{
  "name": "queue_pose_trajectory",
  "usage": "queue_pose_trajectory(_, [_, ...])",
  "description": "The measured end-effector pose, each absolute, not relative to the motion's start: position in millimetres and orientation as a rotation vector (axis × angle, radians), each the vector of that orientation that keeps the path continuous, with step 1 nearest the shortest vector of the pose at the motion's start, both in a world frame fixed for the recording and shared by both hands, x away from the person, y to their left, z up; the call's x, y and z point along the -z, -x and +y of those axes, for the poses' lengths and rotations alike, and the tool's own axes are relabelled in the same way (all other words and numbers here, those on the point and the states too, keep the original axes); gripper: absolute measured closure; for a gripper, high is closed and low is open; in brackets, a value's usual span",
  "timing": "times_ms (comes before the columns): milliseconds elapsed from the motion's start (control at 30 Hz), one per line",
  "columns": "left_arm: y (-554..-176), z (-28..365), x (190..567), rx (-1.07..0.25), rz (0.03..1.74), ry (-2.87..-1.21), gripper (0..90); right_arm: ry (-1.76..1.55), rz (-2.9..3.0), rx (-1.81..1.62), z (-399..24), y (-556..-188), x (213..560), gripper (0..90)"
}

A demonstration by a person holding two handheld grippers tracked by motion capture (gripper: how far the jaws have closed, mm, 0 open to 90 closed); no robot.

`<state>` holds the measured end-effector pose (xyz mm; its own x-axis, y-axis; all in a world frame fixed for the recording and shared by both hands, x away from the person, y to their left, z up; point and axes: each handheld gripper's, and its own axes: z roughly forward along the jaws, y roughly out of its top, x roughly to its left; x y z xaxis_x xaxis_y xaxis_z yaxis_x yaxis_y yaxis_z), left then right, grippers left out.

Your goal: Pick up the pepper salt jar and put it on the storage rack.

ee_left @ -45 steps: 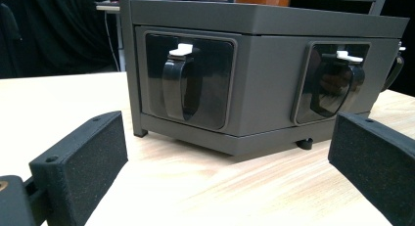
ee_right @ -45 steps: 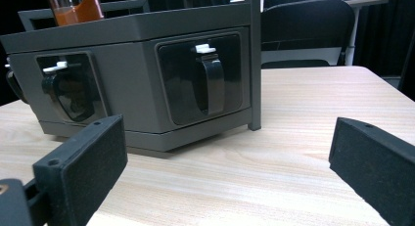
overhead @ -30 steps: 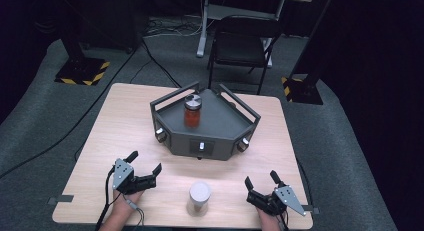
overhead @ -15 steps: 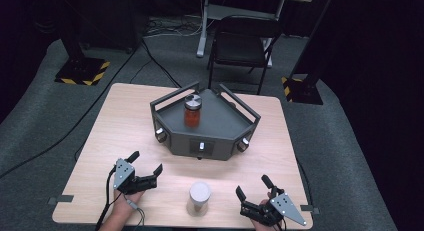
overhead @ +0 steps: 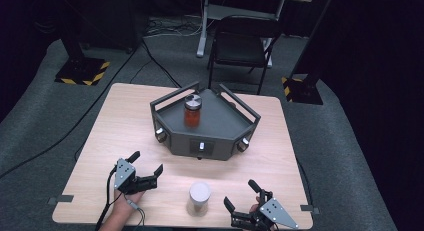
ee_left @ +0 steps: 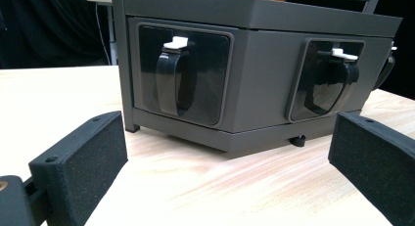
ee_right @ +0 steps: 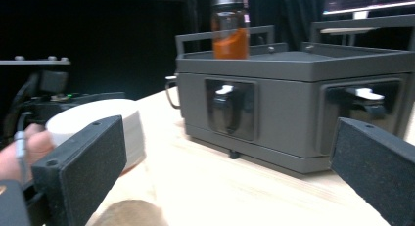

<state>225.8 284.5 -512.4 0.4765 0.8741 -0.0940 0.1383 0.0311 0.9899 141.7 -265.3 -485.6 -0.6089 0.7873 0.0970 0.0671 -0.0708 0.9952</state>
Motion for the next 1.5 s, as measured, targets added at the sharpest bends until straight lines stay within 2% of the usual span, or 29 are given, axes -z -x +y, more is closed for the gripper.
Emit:
queue_pose_trajectory(933, [-226, 285, 513, -0.718, 0.953, -1.44, 0.5, -0.799, 1.78, -1.809, -262, -149, 484, 0.1])
queue_pose_trajectory(1500, [-226, 286, 513, -0.716, 0.953, -1.44, 0.6, -0.761, 1.832, -1.816, -245, -158, 482, 1.0])
